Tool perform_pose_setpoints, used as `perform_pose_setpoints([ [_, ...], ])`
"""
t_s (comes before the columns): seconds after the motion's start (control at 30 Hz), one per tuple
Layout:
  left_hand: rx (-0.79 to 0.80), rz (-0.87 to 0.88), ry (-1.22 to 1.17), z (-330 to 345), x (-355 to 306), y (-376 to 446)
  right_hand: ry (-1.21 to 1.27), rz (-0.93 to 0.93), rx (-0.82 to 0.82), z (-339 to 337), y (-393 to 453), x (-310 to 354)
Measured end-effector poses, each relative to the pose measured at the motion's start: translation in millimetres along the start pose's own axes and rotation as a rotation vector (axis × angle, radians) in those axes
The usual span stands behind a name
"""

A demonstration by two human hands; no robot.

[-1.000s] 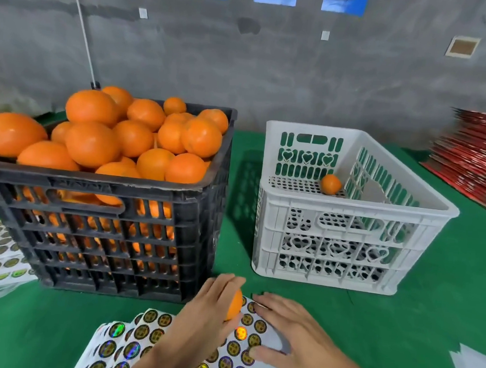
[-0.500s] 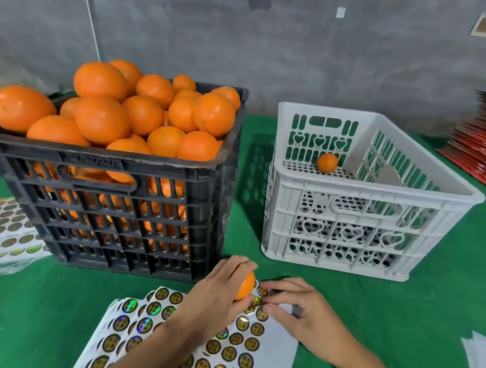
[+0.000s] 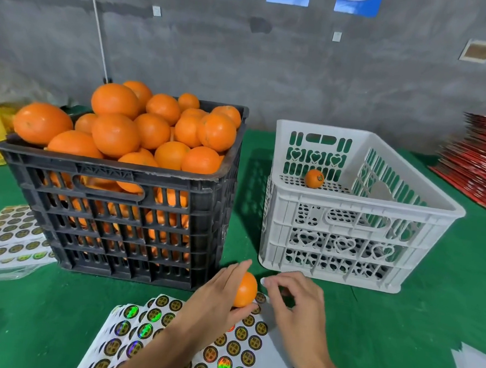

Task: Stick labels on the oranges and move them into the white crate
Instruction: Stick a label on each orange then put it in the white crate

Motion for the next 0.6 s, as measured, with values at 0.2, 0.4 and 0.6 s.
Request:
perform_pose_setpoints([
  [0.2,-0.060,0.030,-0.046,-9.5,-8.0,-3.7,0.129,-0.136,0.026,-5.2,-6.3,17.8],
  [0.4,-0.309,0.332,-0.169,-54.2,-70.7,16.5,-0.056,-0.412,-0.215,-48.0,7.9,55.2],
  [0.6,-0.390,0.631,-0.122,-109.4,-168.8,105.8,-0.221,-0.293,-0.445,-122.7,89.3,85.5],
])
Point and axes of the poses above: each hand's wrist, its own y-axis towards the middle knuckle, its own z-axis out of the palm, x = y × z, the point moved 1 cm from there along y, towards the middle knuckle, and after that the axes turned 12 degrees about -y, right-handed, at the moved point
